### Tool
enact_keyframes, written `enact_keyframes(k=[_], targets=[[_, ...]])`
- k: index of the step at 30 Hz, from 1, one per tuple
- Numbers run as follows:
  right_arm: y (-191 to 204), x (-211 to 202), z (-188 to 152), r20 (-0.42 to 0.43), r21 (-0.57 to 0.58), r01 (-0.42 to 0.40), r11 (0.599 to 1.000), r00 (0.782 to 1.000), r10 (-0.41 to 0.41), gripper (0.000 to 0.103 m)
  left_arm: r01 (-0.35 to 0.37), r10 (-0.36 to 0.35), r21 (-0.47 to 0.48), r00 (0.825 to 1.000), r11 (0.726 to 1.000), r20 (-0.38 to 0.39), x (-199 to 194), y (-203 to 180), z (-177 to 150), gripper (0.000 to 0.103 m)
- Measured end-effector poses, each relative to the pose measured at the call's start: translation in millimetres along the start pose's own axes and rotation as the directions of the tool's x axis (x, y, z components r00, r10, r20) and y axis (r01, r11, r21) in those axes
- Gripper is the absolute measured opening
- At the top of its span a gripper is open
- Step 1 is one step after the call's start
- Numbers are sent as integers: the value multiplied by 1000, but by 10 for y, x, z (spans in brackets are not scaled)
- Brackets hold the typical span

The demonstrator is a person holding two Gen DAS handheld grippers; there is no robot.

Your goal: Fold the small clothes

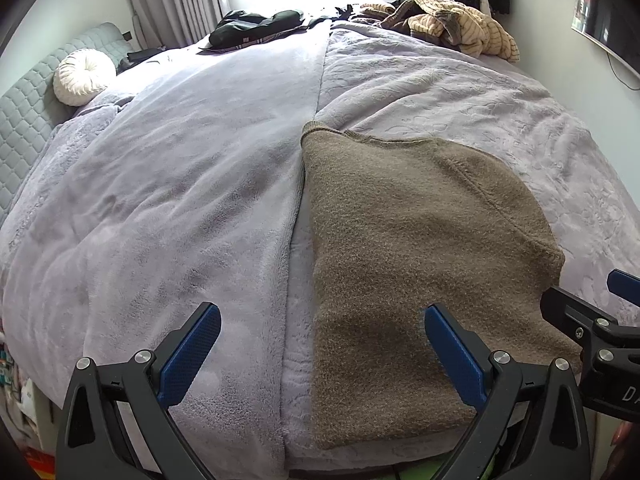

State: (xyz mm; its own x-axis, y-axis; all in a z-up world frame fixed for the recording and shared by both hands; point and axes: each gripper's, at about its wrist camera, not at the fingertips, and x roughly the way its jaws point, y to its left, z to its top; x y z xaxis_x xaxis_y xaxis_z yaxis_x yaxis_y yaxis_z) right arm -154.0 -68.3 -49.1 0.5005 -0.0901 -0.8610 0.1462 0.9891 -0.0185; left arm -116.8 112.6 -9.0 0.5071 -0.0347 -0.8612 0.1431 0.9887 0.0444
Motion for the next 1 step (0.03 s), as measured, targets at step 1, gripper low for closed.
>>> enact_keyframes(k=[1], targets=[[1, -1, -1, -1, -1, -1, 1000, 1000, 1, 103, 0, 0, 0, 1000, 1000, -3, 5, 1, 2, 102]])
